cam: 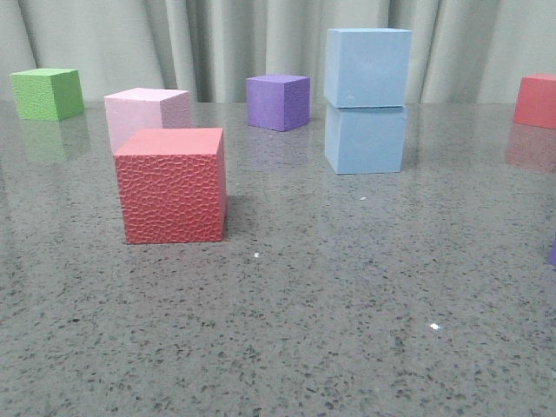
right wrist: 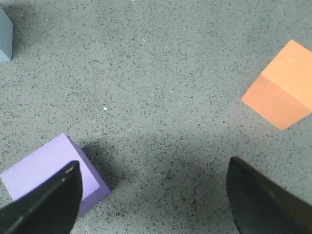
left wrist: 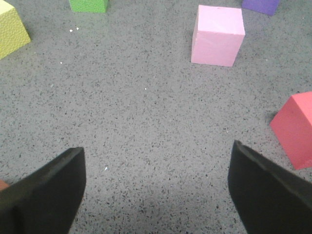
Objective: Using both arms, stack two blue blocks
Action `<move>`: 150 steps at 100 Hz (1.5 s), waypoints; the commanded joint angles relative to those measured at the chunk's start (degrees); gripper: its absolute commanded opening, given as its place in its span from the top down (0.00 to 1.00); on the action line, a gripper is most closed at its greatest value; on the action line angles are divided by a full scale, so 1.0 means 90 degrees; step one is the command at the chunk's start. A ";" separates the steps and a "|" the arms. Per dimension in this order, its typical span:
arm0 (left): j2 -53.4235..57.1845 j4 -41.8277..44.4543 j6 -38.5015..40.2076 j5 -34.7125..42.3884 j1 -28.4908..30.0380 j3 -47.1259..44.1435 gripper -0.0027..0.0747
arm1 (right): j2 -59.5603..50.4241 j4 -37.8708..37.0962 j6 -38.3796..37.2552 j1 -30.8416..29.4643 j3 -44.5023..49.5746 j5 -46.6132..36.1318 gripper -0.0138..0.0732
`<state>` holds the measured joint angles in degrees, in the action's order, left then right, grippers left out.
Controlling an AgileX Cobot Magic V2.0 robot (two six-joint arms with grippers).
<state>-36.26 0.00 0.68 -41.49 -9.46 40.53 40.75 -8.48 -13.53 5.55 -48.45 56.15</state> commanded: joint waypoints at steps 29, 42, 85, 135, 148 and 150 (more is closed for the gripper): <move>0.0012 0.0000 0.0060 0.0686 0.0019 0.0163 0.38 | -0.0034 -0.0083 0.0050 -0.0037 -0.0163 -0.0372 0.31; 0.0012 0.0000 0.0060 0.0686 0.0019 0.0163 0.61 | -0.0034 -0.0083 0.0050 -0.0037 -0.0163 -0.0372 0.55; 0.0012 0.0000 0.0060 0.0686 0.0019 0.0163 0.99 | -0.0034 -0.0083 0.0050 -0.0037 -0.0163 -0.0396 0.98; 0.0012 0.0000 0.0060 0.0686 0.0019 0.0163 0.99 | -0.0034 -0.0083 0.0050 -0.0037 -0.0163 -0.0396 0.98; 0.0012 0.0000 0.0060 0.0686 0.0019 0.0163 0.99 | -0.0034 -0.0083 0.0050 -0.0037 -0.0163 -0.0396 0.98; 0.0012 0.0000 0.0060 0.0686 0.0019 0.0163 0.99 | -0.0034 -0.0083 0.0050 -0.0037 -0.0163 -0.0396 0.98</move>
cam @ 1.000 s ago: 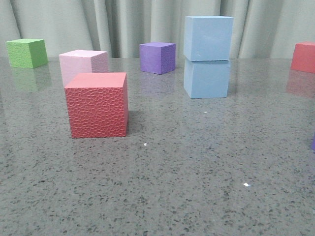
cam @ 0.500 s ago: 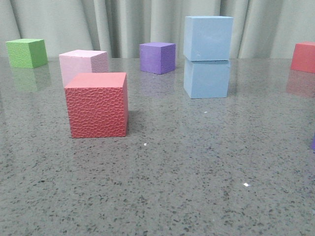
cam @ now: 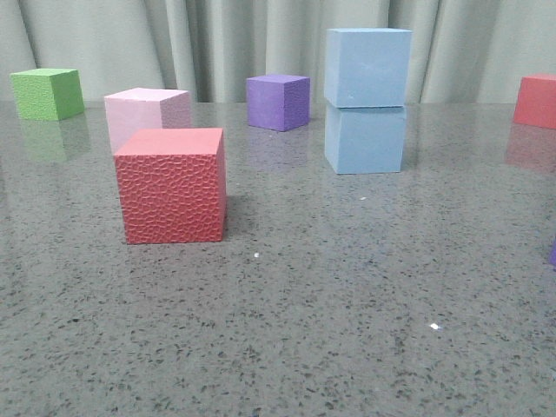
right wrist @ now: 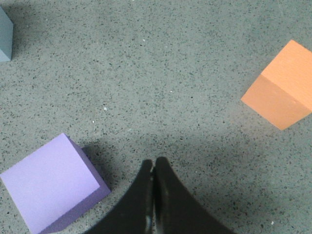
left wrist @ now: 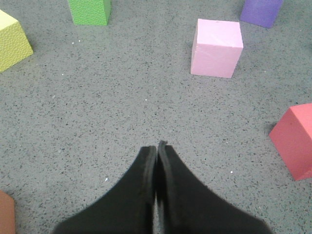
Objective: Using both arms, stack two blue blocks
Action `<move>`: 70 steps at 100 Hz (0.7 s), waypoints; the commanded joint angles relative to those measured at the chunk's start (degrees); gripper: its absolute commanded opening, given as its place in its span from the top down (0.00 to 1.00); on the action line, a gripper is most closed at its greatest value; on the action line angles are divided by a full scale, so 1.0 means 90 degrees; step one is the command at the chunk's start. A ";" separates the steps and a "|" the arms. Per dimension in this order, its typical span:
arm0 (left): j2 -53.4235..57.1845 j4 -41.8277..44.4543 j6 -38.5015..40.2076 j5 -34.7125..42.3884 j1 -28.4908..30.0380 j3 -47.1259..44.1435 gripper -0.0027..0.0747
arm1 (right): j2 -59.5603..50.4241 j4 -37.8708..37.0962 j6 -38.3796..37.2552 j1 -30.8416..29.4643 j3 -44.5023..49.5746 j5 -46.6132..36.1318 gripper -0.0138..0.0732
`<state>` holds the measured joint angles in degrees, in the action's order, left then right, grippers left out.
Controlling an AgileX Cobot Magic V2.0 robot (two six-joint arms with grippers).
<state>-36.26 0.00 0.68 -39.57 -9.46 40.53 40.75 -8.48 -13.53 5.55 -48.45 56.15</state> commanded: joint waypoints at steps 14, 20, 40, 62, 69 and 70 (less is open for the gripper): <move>0.0012 0.0000 0.0060 0.0474 0.0019 0.0163 0.99 | -0.0034 -0.0083 0.0050 -0.0037 -0.0163 -0.0396 0.98; 0.0012 0.0000 0.0060 0.0474 0.0019 0.0163 0.99 | -0.0034 -0.0083 0.0050 -0.0037 -0.0163 -0.0396 0.98; 0.0012 0.0000 0.0060 0.0474 0.0019 0.0163 0.99 | -0.0034 -0.0083 0.0050 -0.0037 -0.0163 -0.0396 0.98; 0.0251 0.0190 0.0060 0.1074 0.0019 -0.0053 0.99 | -0.0034 -0.0083 0.0050 -0.0037 -0.0163 -0.0390 0.98; 0.0485 0.0206 0.0060 0.1509 0.0019 -0.0307 0.99 | -0.0034 -0.0083 0.0050 -0.0037 -0.0163 -0.0390 0.98; 0.0509 0.0218 0.0060 0.1598 0.0019 -0.0369 0.99 | -0.0034 -0.0083 0.0050 -0.0037 -0.0163 -0.0390 0.98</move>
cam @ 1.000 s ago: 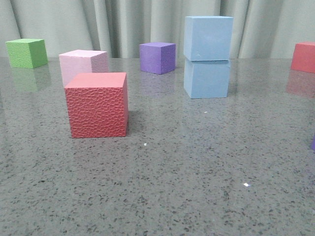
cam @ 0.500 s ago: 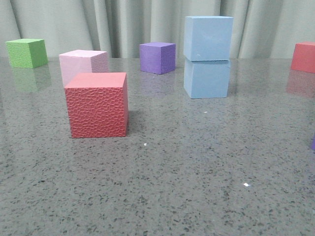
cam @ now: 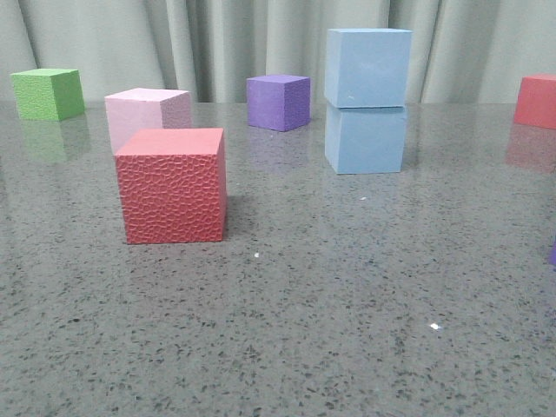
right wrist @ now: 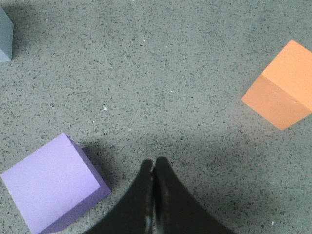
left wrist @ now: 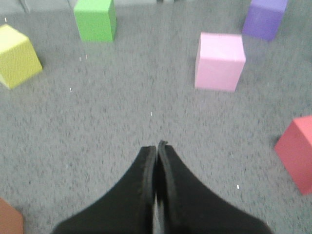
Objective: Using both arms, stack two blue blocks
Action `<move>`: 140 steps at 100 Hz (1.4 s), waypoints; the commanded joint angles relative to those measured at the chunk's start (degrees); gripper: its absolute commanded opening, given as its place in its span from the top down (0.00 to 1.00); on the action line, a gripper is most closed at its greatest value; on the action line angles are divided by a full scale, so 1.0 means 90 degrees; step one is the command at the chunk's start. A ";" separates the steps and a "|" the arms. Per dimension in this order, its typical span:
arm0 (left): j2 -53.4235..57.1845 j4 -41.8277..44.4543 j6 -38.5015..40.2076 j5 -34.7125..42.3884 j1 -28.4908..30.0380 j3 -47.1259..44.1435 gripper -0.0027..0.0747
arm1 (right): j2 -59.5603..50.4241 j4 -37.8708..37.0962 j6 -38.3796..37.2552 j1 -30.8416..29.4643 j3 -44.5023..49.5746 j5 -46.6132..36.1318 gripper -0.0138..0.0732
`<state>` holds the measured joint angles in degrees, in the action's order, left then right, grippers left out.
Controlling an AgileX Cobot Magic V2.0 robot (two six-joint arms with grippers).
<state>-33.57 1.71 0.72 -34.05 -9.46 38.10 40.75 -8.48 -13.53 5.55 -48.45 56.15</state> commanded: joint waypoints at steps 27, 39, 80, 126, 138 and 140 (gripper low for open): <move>0.1403 0.0231 0.0056 0.2346 0.0019 -0.1652 0.99 | -0.0034 -0.0083 0.0050 -0.0037 -0.0163 -0.0390 0.98; 0.2003 0.0231 0.0056 0.2851 0.0019 -0.2369 0.99 | -0.0034 -0.0083 0.0050 -0.0037 -0.0163 -0.0390 0.98; 0.3492 0.0168 0.0056 0.3318 0.0637 -0.3682 0.99 | -0.0034 -0.0083 0.0050 -0.0037 -0.0163 -0.0390 0.98; 0.3954 0.0168 0.0063 0.4525 0.0653 -0.4370 0.99 | -0.0034 -0.0083 0.0050 -0.0037 -0.0163 -0.0383 0.98; 0.3954 0.0168 0.0121 0.4682 0.0653 -0.4495 0.99 | -0.0034 -0.0083 0.0050 -0.0037 -0.0163 -0.0383 0.98; 0.3954 0.0168 0.0122 0.4625 0.0653 -0.4495 0.99 | -0.0034 -0.0083 0.0050 -0.0037 -0.0163 -0.0383 0.98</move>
